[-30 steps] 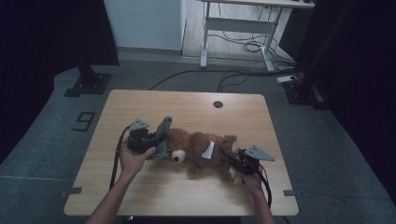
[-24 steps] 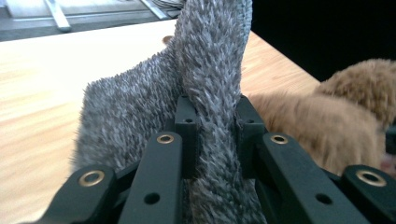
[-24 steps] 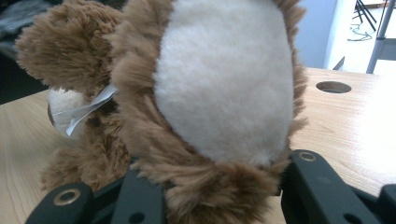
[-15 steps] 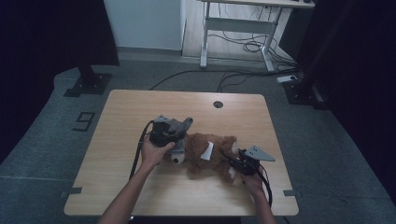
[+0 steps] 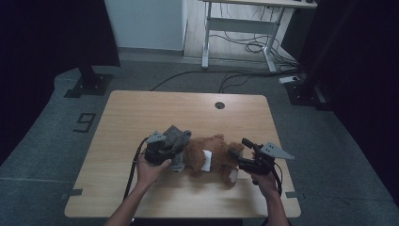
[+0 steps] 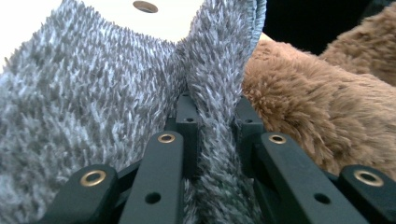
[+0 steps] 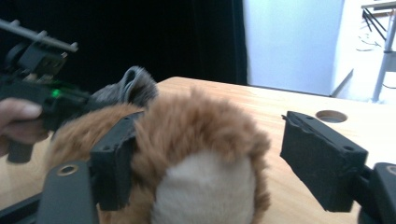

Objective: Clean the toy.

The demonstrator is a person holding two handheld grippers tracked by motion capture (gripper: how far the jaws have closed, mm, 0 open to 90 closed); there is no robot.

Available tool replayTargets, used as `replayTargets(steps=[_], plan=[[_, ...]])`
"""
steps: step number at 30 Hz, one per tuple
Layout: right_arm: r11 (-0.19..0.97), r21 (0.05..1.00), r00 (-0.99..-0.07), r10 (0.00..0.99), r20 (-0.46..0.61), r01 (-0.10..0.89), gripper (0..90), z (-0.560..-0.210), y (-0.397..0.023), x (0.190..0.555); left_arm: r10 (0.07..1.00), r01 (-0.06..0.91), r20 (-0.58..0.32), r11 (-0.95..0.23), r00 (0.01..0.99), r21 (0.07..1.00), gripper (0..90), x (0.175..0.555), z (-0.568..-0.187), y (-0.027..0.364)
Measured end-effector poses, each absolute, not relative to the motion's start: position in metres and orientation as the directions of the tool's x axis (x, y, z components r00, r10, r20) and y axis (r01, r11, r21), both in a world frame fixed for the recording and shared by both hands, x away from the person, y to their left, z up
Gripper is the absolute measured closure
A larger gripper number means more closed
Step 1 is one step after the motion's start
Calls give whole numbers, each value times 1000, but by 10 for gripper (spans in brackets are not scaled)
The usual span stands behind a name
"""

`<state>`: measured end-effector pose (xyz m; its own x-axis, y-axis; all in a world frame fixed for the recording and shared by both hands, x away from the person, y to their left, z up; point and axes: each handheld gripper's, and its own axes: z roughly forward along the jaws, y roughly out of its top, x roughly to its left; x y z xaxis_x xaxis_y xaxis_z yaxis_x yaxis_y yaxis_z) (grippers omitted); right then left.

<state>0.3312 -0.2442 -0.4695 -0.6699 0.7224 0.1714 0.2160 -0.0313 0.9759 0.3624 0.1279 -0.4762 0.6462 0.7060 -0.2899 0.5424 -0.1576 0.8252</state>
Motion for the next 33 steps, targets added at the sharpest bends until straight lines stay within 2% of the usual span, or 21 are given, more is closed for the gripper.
replayTargets(steps=[6, 9, 10, 12, 13, 14, 18, 25, 27, 29, 33], plan=[[-37, 970, -679, 708, 196, 241, 196, -444, -236, 350, 701, 538, -293, -152, 650, 829, 767, 353, -478, 130], [-23, 958, -691, 688, 223, 286, 181, -439, -227, 360, 702, 539, -290, -158, 651, 827, 766, 349, -477, 131], [39, 942, -699, 681, 218, 332, 139, -448, -217, 363, 701, 538, -288, -161, 652, 827, 766, 348, -478, 131], [97, 924, -700, 683, 208, 370, 112, -463, -206, 362, 698, 539, -292, -159, 654, 827, 766, 347, -478, 133], [97, 924, -700, 683, 208, 370, 112, -463, -206, 362, 696, 539, -296, -155, 654, 828, 766, 346, -478, 134], [111, 912, -691, 691, 215, 395, 73, -478, -199, 359, 695, 541, -299, -152, 654, 827, 766, 345, -478, 135], [93, 879, -659, 700, 275, 467, 0, -499, -195, 361, 691, 544, -303, -155, 657, 825, 763, 341, -478, 137], [141, 851, -681, 671, 294, 506, 26, -512, -189, 361, 695, 547, -322, -122, 643, 828, 756, 341, -457, 154], [152, 854, -692, 663, 285, 497, 48, -515, -188, 359, 740, 528, -291, -101, 606, 843, 754, 343, -448, 166], [150, 858, -700, 655, 286, 492, 78, -517, -190, 357, 770, 533, -301, -59, 563, 844, 754, 349, -443, 182], [139, 862, -710, 638, 298, 487, 131, -521, -195, 355, 816, 596, -319, -38, 482, 802, 754, 357, -454, 209]])
